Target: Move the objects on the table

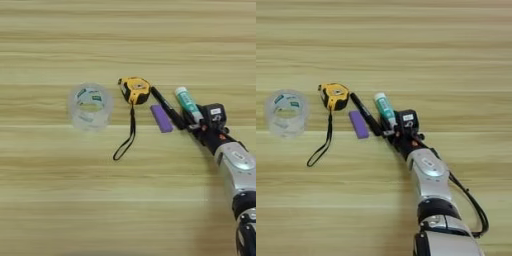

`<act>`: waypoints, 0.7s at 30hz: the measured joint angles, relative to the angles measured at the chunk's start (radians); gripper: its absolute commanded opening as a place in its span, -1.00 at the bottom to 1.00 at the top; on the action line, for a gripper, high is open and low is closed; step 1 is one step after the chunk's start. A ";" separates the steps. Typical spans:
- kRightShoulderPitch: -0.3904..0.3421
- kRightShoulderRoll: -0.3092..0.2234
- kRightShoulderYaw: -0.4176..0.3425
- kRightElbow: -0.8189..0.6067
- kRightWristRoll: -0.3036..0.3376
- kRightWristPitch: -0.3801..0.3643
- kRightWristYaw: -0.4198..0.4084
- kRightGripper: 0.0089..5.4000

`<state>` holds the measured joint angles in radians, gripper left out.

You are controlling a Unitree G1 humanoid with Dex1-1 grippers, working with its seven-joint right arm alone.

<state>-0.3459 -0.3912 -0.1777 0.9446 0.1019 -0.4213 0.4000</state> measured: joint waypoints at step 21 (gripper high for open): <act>0.096 0.026 0.009 -0.206 0.000 0.068 -0.033 0.70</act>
<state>-0.2501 -0.3648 -0.1683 0.7386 0.1016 -0.3536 0.3675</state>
